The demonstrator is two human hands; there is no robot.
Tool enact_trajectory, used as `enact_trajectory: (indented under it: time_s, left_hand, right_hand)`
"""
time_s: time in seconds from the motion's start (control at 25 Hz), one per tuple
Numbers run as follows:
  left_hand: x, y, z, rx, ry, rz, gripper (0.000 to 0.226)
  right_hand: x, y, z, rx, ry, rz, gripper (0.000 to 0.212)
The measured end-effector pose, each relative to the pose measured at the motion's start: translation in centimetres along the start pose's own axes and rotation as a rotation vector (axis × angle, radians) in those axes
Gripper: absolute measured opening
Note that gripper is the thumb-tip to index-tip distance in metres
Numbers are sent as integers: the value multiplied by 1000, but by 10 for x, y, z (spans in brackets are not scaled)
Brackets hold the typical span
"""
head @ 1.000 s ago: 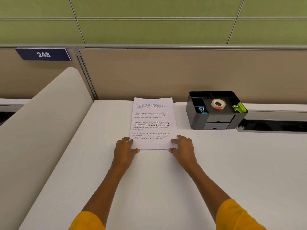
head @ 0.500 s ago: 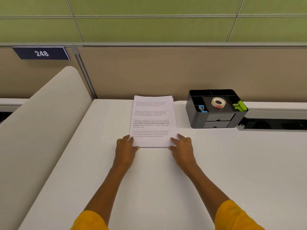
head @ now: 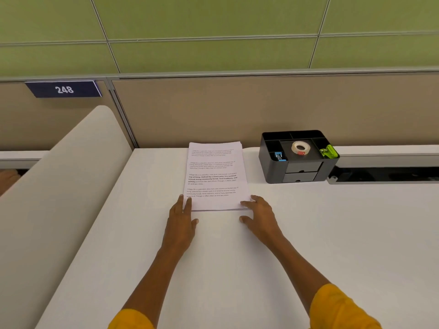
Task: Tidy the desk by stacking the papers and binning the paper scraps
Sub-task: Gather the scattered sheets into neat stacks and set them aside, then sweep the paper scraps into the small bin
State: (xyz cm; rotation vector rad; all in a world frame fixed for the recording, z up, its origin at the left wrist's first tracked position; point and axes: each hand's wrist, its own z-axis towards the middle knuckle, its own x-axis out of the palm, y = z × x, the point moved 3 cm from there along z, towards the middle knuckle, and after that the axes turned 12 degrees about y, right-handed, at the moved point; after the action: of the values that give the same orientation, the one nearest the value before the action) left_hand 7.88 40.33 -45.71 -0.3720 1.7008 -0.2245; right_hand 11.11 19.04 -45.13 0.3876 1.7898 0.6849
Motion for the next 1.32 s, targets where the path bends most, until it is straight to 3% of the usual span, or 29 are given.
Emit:
enact_trajectory:
  time_s: [0.4, 0.76, 1.32]
  left_hand:
    - [-8, -23, -71, 2, 47, 105, 66]
    - [-20, -103, -106, 239, 58, 25, 64]
    - [31, -236, -136, 668, 196, -119, 50]
  right_hand:
    - [-16, -5, -75, 82, 2, 7, 56]
    - [-44, -17, -155, 58, -143, 61, 42]
    - [-97, -90, -268, 283, -459, 165, 31]
